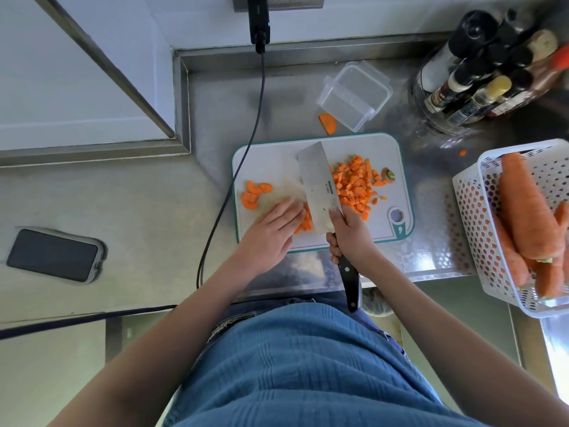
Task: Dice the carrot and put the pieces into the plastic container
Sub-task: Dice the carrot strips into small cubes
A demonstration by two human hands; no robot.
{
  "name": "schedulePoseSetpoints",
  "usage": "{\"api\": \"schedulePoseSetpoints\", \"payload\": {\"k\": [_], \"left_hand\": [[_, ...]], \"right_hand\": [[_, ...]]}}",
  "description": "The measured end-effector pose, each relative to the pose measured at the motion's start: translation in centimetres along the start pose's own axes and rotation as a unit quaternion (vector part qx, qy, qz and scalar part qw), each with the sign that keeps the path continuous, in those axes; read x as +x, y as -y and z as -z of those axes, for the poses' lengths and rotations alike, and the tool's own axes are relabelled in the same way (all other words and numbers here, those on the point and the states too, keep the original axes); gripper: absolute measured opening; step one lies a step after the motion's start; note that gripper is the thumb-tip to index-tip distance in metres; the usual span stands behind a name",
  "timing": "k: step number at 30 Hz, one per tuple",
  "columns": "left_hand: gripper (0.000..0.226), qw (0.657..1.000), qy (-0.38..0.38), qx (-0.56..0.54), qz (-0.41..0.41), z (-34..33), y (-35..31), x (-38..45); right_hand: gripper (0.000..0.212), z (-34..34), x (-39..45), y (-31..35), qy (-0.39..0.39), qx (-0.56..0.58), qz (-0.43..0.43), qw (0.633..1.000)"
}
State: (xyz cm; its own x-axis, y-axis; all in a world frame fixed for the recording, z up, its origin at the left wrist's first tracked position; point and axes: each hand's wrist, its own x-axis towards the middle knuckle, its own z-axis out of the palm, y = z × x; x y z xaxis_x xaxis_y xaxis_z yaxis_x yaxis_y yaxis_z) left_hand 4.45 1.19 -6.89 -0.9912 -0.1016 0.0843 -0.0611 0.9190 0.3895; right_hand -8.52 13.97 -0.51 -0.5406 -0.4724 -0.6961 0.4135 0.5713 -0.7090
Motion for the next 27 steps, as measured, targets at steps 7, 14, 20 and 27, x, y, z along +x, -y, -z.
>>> {"api": "schedulePoseSetpoints", "payload": {"k": [7,14,20,27], "left_hand": [[0.053,0.998,0.040,0.026,-0.050,0.4,-0.7,1.5],[0.082,0.988,0.151,0.003,0.018,1.6,2.1,1.2],[0.089,0.987,0.152,0.027,-0.041,1.9,3.4,4.7],[0.047,0.967,0.093,0.072,-0.226,1.0,2.9,6.1]], "right_hand": [[0.023,0.7,0.1,0.6,-0.018,-0.015,0.020,1.000],[0.026,5.9,-0.1,0.4,-0.081,-0.058,0.038,0.994],[0.021,5.9,-0.2,-0.5,-0.076,-0.056,0.031,0.995],[0.022,5.3,-0.8,-0.8,-0.066,-0.052,0.033,0.996]]}}
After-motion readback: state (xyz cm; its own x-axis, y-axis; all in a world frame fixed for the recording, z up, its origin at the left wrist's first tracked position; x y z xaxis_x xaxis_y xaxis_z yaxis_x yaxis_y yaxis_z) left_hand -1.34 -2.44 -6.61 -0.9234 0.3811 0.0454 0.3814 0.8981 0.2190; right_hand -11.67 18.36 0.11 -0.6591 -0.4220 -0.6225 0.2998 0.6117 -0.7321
